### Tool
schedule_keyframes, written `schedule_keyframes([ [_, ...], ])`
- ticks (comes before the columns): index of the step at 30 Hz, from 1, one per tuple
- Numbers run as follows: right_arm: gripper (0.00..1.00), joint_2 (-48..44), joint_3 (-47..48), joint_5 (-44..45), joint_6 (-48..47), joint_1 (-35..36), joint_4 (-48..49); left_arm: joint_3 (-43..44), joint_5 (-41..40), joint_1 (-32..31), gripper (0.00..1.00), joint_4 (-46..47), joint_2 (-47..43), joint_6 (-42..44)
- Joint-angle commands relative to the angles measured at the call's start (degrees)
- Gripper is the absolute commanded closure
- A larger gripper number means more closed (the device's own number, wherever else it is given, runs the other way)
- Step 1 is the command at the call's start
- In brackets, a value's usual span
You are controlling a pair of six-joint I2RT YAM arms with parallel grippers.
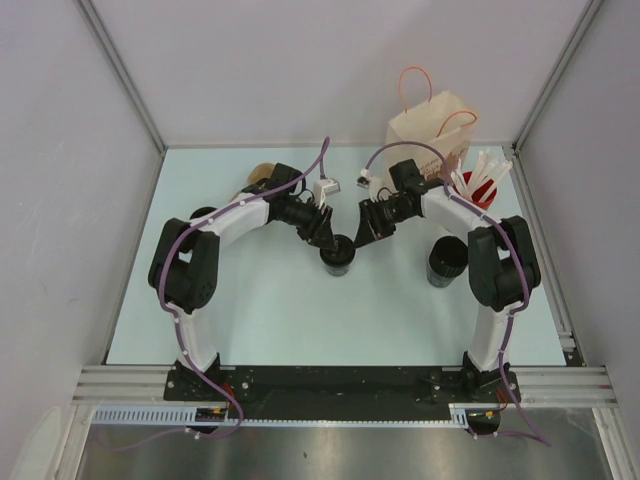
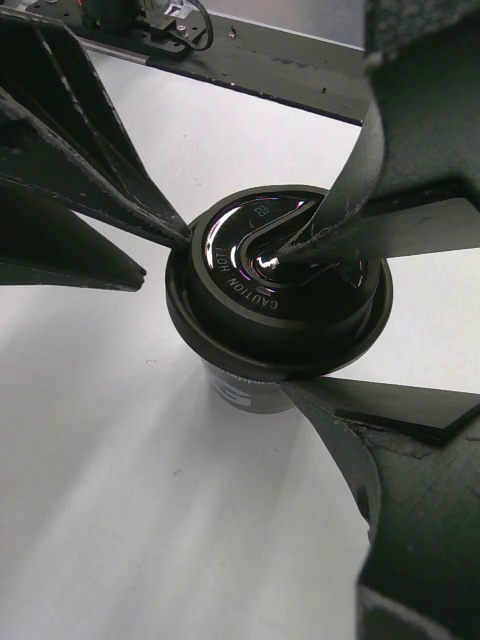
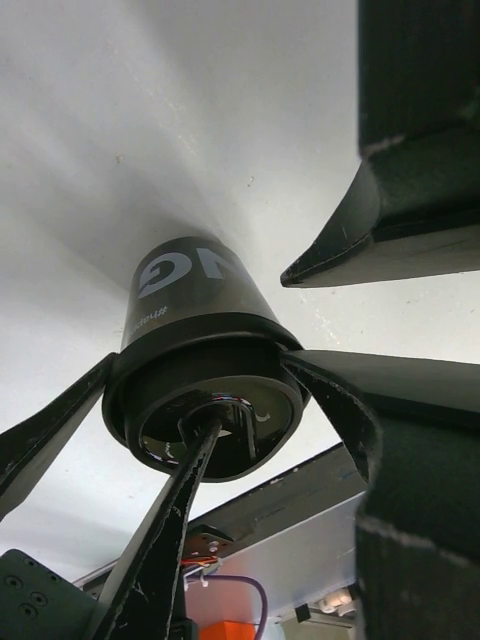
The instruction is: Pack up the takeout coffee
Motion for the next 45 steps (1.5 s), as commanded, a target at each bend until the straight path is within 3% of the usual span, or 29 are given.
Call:
schedule_keyframes([
  [1, 0.64, 0.17, 3.64, 0.13, -2.81, -2.07, -2.17, -4.10, -17.39, 0.58, 0.52, -6.60, 4.81, 7.57],
  [9, 0.64, 3.24, 9.71, 0.38, -1.93, -1.02, -3.75, -4.10, -17.12, 0.58, 0.52, -6.42, 4.55, 7.39],
  [23, 0.63, 6.76, 9.36, 2.23, -2.28, 2.76, -3.67, -4.27, -16.95, 0.58, 0.52, -6.24, 4.55, 7.39],
  [32, 0.63, 8.78, 6.64, 23.57, -8.34, 7.67, -7.97, -4.45, -18.35, 0.58, 0.52, -7.12, 4.28, 7.83],
  [41, 0.61, 6.06, 6.89, 21.57, -8.52, 7.33, -7.00, -5.06, -19.06, 0.58, 0.52, -7.47, 4.02, 8.18],
  [45, 0.61, 8.86, 8.83, 25.24, -9.75, 9.52, -9.81, -5.06, -19.58, 0.58, 0.52, -7.83, 3.84, 8.27],
])
